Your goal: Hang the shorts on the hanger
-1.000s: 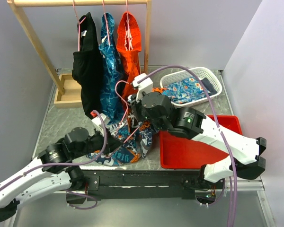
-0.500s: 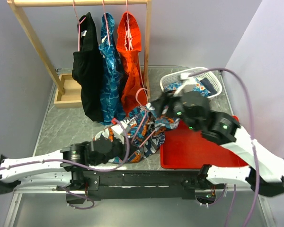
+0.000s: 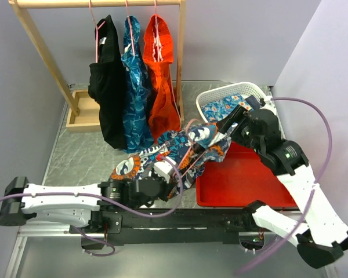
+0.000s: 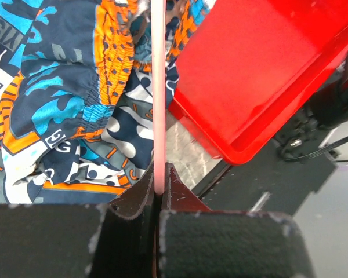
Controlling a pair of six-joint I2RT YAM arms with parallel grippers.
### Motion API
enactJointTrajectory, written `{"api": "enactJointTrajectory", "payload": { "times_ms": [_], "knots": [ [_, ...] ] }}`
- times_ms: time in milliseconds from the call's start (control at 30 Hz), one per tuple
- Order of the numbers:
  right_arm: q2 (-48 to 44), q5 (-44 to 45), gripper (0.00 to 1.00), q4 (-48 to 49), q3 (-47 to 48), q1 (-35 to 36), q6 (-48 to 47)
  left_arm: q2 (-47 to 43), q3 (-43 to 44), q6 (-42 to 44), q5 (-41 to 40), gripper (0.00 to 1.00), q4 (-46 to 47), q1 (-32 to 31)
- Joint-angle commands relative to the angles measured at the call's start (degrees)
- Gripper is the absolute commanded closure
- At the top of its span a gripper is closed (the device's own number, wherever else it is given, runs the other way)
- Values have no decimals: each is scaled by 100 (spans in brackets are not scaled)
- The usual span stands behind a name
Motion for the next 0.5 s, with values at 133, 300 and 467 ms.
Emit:
{"api": "enactJointTrajectory", "payload": {
  "times_ms": [133,300,467],
  "knots": [
    [534,-1761,8,-278,-253,-1053,629,582,424,690,-816,99,612,-411],
    [719,-1851,9,-507,-631,-1186,700,1074,705,1059,-1386,99,568,-683],
    [587,-1965,17,-437,-929,-1467,796,1637,917,1437,-1792,99,568,-956]
  ]
}}
